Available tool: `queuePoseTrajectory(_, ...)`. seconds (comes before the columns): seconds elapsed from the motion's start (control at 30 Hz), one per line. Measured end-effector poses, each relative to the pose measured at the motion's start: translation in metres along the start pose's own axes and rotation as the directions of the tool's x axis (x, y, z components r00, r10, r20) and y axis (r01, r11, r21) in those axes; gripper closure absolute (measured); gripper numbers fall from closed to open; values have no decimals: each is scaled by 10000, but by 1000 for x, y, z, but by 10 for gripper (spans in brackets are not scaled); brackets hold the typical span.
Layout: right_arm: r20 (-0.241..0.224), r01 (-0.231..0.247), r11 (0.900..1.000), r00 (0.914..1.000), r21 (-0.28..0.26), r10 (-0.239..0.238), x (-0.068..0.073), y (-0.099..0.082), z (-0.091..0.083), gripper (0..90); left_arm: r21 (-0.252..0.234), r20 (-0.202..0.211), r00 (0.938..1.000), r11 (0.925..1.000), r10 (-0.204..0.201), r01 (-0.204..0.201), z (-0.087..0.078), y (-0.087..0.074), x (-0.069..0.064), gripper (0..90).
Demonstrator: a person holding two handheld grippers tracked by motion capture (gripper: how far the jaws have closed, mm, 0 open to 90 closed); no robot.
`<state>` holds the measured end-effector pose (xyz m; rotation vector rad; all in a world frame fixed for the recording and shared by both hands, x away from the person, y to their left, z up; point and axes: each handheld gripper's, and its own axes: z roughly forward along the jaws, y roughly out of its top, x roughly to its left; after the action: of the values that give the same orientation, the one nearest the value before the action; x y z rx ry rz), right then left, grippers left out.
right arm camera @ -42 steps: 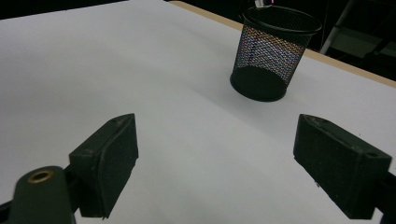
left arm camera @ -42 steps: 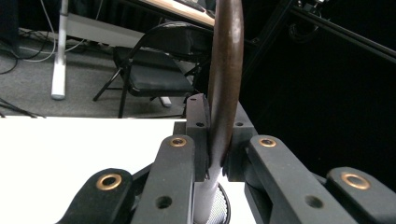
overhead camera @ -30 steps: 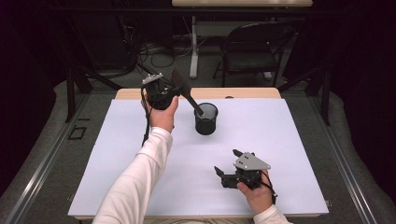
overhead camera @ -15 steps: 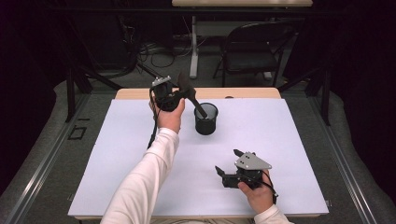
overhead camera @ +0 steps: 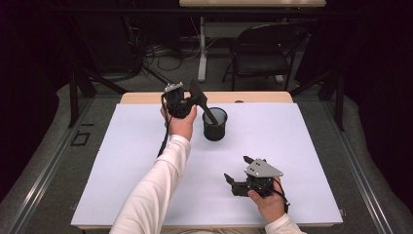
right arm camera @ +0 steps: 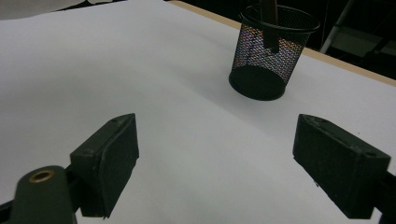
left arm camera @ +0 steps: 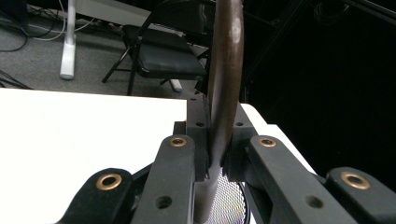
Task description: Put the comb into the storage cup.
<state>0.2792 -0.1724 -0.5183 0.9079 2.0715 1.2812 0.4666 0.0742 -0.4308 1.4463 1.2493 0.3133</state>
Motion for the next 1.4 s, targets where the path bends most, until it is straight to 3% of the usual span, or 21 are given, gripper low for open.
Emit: queuePoseTrajectory(1.4, -27, -79, 10000, 10000, 36, 79, 0, -1, 0, 140, 440, 85, 9994, 9985, -324, 320, 18, -24, 6, 840)
